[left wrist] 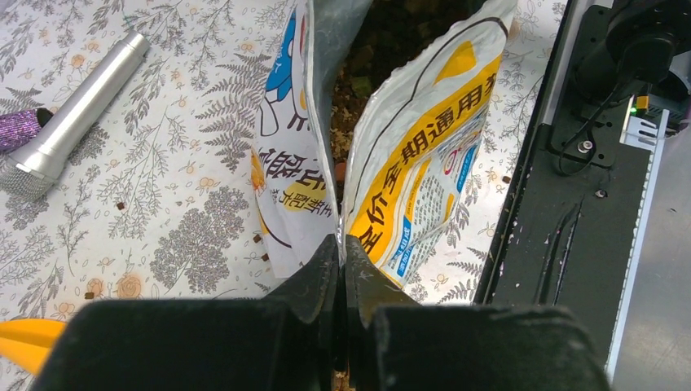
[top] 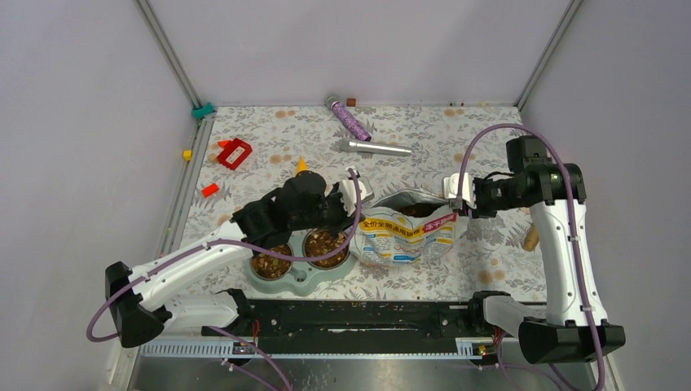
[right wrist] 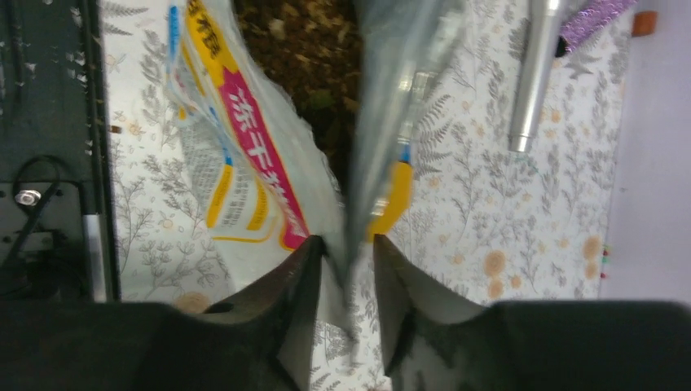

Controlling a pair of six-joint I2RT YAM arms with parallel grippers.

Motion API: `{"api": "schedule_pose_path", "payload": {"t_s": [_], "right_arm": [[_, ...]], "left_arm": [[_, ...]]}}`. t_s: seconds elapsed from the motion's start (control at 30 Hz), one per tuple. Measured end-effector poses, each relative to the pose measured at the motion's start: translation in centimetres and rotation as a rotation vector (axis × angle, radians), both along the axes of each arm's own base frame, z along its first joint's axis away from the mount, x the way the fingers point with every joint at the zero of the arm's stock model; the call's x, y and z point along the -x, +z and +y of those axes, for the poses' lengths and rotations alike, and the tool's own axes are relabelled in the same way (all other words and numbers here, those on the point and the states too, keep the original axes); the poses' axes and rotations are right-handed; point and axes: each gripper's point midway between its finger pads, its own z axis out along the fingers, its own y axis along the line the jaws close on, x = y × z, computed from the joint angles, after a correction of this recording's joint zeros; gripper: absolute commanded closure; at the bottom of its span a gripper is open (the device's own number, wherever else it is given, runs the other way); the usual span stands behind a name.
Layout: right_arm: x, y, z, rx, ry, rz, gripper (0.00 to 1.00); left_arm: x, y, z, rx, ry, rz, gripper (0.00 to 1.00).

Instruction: Serve the pet food

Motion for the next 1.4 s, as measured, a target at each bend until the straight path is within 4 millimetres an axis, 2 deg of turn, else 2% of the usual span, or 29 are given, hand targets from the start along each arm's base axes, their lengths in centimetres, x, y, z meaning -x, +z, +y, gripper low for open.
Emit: {"api": "schedule_pose_path", "payload": {"t_s": [0.03, 0.07, 0.23, 0.5, 0.8, 0.83, 0.93, 1.13, 1.23, 1.4], "right_arm": [[0.0, -0.1, 0.2, 0.001, 0.012, 0.014, 0.98], [0.3, -0.3, 0.4, 0.004, 0.024, 0.035, 1.00], [1.0, -0.1, 0.5, 0.020, 0.035, 0.066, 1.00], [0.4, 0.0, 0.5, -0.013, -0.143, 0.152, 1.00], [1.2, -0.2, 1.5, -0.059, -0.098, 0.178, 1.00], [1.2, -0.3, 1.5, -0.060, -0.100, 0.181, 0.99], [1.2, -0.4, 1.7, -0.065, -0.094, 0.184, 0.81], [1.6, -0.6, 1.7, -0.041, -0.010, 0.117, 0.64], [2.2, -0.3, 2.1, -0.047, 0.037, 0.090, 0.60], [3.1, -0.1, 3.3, -0.075, 0.112, 0.095, 0.59]], "left_arm": [[0.0, 0.0, 0.0, -0.002, -0.001, -0.002, 1.00], [0.0, 0.0, 0.0, -0.003, -0.001, -0.003, 1.00], [0.4, -0.1, 0.5, -0.014, 0.000, 0.000, 1.00], [1.6, -0.2, 2.3, 0.008, 0.015, -0.001, 1.00], [4.0, -0.1, 2.7, 0.012, -0.122, -0.004, 1.00], [4.2, -0.1, 2.7, 0.013, -0.135, -0.007, 1.00], [4.7, 0.0, 2.7, 0.011, -0.171, -0.019, 1.00], [5.1, -0.2, 2.8, 0.003, -0.199, -0.023, 1.00], [5.2, -0.2, 2.8, 0.002, -0.207, -0.024, 1.00], [5.3, -0.2, 2.8, 0.000, -0.218, -0.029, 1.00]]}}
